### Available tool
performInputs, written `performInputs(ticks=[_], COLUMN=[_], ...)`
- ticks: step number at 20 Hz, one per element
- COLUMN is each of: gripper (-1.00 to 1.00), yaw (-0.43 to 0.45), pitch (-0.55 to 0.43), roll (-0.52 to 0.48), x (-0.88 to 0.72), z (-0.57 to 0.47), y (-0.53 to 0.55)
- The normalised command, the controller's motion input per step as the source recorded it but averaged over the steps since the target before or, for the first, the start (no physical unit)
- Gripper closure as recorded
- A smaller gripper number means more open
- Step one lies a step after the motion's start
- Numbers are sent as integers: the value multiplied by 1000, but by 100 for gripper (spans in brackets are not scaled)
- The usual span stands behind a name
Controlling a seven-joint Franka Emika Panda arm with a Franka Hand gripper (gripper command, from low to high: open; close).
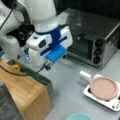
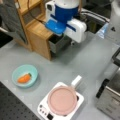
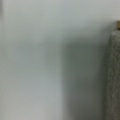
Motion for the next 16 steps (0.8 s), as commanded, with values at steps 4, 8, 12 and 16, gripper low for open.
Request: performInputs(ticks=[4,8,12,16], gripper=[-100,-100,-100,-100], yaw=[142,115,125,144], pitch=[263,251,265,246], roll=[-136,-118,-162,-164], x=[696,639,499,336], z=[223,137,72,77], y=[-461,-275,-173,-172])
